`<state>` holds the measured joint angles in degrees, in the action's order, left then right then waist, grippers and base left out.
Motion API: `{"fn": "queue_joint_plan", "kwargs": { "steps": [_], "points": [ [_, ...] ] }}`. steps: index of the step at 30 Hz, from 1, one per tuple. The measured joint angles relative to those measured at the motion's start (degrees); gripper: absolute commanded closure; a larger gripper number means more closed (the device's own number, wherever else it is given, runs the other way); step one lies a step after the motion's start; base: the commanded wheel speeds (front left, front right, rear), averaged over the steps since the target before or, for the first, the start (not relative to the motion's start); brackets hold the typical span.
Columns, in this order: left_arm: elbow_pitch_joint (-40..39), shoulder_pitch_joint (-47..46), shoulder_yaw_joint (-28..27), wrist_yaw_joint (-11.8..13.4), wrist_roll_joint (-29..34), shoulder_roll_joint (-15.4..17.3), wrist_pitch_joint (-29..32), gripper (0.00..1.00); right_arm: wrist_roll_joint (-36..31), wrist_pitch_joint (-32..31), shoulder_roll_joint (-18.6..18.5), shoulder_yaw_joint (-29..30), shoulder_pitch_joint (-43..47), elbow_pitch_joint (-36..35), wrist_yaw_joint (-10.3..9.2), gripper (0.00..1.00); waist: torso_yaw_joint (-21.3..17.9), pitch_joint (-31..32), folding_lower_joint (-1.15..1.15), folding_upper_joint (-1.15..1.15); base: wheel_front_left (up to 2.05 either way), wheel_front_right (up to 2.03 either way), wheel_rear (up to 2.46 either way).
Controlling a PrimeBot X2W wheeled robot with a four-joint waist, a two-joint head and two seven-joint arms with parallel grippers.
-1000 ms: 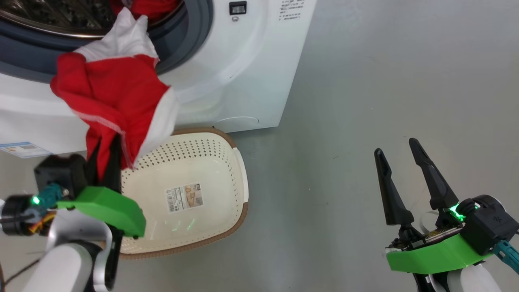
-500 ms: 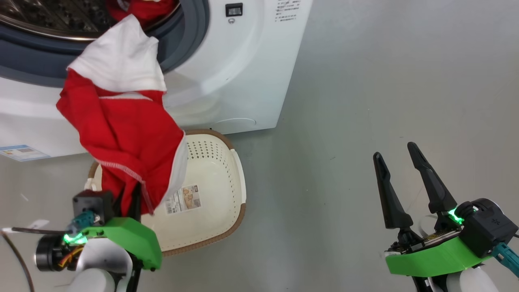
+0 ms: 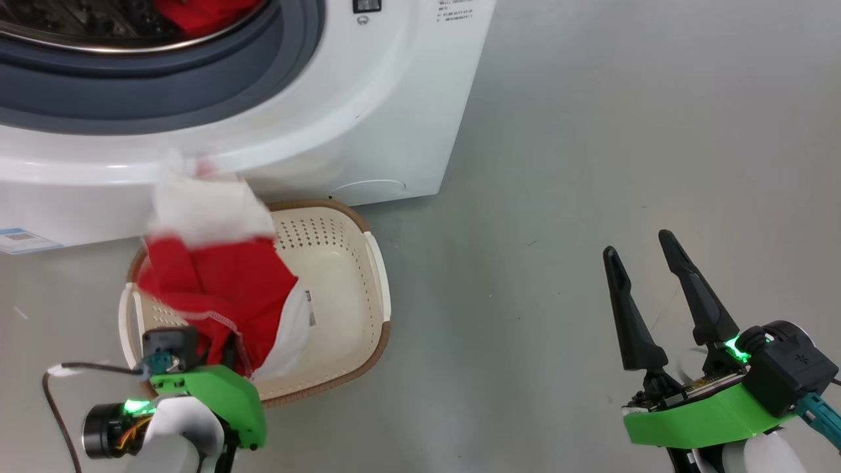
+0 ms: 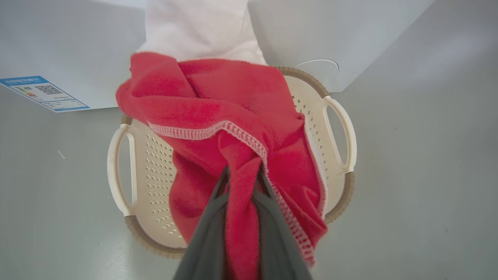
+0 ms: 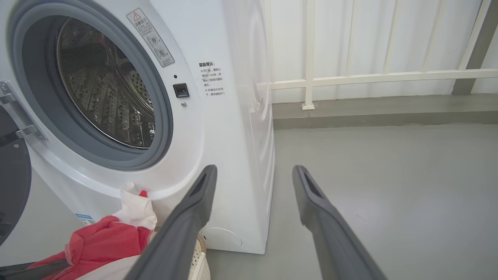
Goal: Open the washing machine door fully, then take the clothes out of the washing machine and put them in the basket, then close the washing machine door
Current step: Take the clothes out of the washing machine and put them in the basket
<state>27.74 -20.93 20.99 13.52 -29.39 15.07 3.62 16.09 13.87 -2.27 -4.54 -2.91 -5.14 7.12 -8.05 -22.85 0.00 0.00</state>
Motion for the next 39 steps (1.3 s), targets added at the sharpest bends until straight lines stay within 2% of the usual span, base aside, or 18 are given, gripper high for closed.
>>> {"fn": "queue_joint_plan", "kwargs": {
  "steps": [6, 14, 22, 28, 29, 30, 31, 32, 39],
  "points": [
    [10.8, -4.2, -0.2, -2.5, -1.7, -2.5, -1.8, 1.00, 0.0, 0.0, 0.0, -0.5, -0.8, 0.0, 0.00, 0.00, -0.5, -1.1, 0.00, 0.00, 0.00, 0.00, 0.00],
    [22.6, -12.2, -1.1, -4.1, -3.5, -5.0, -4.8, 1.00, 0.0, 0.0, 0.0, -1.5, -1.2, 0.0, 0.01, 0.00, -1.3, -3.2, 0.00, 0.00, 0.00, 0.00, 0.00],
    [32.4, -18.2, -1.4, -6.5, -4.1, -5.8, -6.8, 1.00, 0.1, 0.2, 0.0, -2.1, -2.6, 0.2, 0.00, 0.00, -2.8, -5.4, 0.00, 0.00, 0.00, 0.00, 0.00],
    [37.7, -21.3, -2.3, -7.1, -5.0, -6.2, -7.6, 1.00, 0.6, 0.3, 0.0, -2.4, -3.2, 0.5, 0.00, 0.00, -4.2, -6.5, 0.00, 0.00, 0.00, 0.00, 0.00],
    [39.1, -22.0, -2.3, -7.5, -5.0, -6.4, -7.5, 0.69, 0.6, 0.3, 0.0, -2.4, -3.2, 0.7, 0.00, 0.00, -4.4, -6.7, 0.00, 0.00, 0.00, 0.00, 0.00],
    [40.0, -22.4, -2.3, -7.9, -5.0, -6.5, -7.3, 0.69, 0.6, 0.3, 0.0, -2.4, -3.2, 0.8, 0.01, 0.00, -4.6, -6.7, 0.00, 0.00, 0.00, 0.00, 0.00],
    [40.7, -22.5, -2.2, -8.1, -5.0, -6.6, -7.2, 0.09, 0.7, 0.3, 0.0, -2.4, -3.2, 0.9, 0.00, 0.00, -4.7, -6.7, 0.00, 0.00, 0.00, 0.00, 0.00],
    [41.2, -22.6, -2.2, -8.1, -5.0, -6.7, -7.3, 0.00, 0.7, 0.3, 0.0, -2.4, -3.2, 0.9, 0.00, 0.00, -4.7, -6.6, 0.00, 0.00, 0.00, 0.00, 0.00],
    [43.6, -22.6, -1.7, -8.6, -5.0, -6.9, -7.7, 0.00, 1.2, 0.3, 0.0, -2.5, -3.2, 1.3, 0.00, 0.00, -4.9, -6.0, 0.00, 0.00, 0.00, 0.00, 0.00]
  ]
}}
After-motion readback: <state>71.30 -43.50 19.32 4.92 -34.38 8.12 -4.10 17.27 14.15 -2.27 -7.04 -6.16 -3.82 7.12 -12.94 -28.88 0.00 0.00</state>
